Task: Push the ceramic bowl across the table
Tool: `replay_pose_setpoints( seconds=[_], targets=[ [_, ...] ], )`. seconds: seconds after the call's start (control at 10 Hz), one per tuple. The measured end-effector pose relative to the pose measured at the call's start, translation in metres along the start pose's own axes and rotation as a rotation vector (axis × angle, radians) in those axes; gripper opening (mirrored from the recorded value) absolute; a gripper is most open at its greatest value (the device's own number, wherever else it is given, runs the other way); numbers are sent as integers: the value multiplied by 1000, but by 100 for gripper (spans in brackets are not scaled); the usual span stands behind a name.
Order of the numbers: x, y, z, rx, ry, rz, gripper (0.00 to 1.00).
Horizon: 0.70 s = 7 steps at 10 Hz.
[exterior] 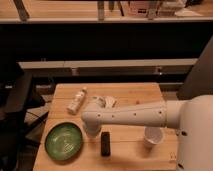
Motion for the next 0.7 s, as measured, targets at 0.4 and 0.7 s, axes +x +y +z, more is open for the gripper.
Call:
replay_pose_setpoints(
  seconds=[0.4, 0.7],
  targets=[
    [-13, -13, 12, -15, -29, -59, 0],
    [-23, -30, 8, -21, -24, -101, 0]
  ],
)
